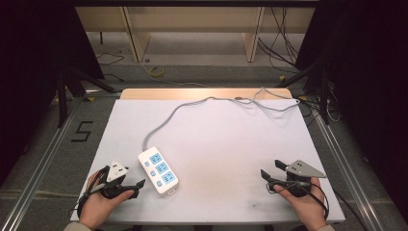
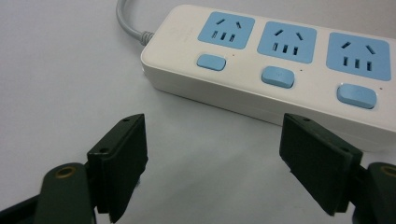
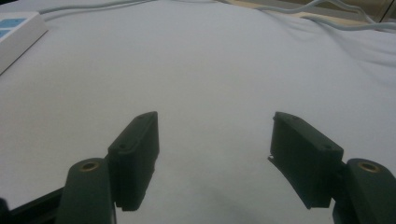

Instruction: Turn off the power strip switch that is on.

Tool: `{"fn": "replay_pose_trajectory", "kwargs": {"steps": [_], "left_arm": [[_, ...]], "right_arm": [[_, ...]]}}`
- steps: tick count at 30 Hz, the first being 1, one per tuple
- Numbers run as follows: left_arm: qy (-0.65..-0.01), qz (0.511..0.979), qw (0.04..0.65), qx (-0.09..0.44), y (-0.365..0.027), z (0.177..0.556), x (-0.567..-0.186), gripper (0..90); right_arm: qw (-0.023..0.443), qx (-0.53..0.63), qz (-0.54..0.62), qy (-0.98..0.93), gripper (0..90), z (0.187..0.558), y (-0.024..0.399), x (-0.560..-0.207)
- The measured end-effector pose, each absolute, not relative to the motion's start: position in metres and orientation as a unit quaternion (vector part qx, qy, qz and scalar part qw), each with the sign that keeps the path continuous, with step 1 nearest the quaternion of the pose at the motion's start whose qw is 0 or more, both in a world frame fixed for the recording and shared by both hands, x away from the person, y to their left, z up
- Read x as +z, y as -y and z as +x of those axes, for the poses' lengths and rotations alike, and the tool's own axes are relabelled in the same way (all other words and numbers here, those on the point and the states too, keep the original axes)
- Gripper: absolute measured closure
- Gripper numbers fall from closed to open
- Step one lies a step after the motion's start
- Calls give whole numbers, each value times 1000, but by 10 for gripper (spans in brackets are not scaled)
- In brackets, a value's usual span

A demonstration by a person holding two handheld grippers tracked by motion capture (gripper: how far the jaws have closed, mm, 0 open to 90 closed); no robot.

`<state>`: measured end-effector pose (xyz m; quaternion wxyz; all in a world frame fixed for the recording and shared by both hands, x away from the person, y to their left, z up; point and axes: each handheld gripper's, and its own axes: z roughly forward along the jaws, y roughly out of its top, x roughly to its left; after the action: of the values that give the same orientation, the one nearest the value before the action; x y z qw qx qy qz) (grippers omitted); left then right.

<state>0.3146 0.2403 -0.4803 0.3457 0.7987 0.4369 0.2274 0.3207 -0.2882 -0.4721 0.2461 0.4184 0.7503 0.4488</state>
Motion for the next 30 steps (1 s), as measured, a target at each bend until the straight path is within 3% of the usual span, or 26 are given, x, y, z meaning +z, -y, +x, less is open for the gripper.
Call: {"fn": "replay_pose_trajectory", "kwargs": {"steps": [8, 9, 10, 18, 30], "left_arm": [[-434, 800, 347, 227, -241, 313, -479, 308], [-435, 799, 346, 228, -241, 312, -478, 390], [-434, 799, 345, 231, -242, 312, -477, 390], [-447, 792, 339, 241, -246, 306, -467, 893], [-451, 796, 329, 234, -237, 304, -459, 895]], "right_arm": [[246, 449, 417, -751, 336, 321, 287, -472], [245, 448, 417, -752, 337, 320, 287, -472], [245, 448, 417, -752, 337, 320, 287, -472], [242, 446, 418, -753, 340, 321, 286, -473], [241, 446, 418, -754, 340, 321, 286, -473]]}}
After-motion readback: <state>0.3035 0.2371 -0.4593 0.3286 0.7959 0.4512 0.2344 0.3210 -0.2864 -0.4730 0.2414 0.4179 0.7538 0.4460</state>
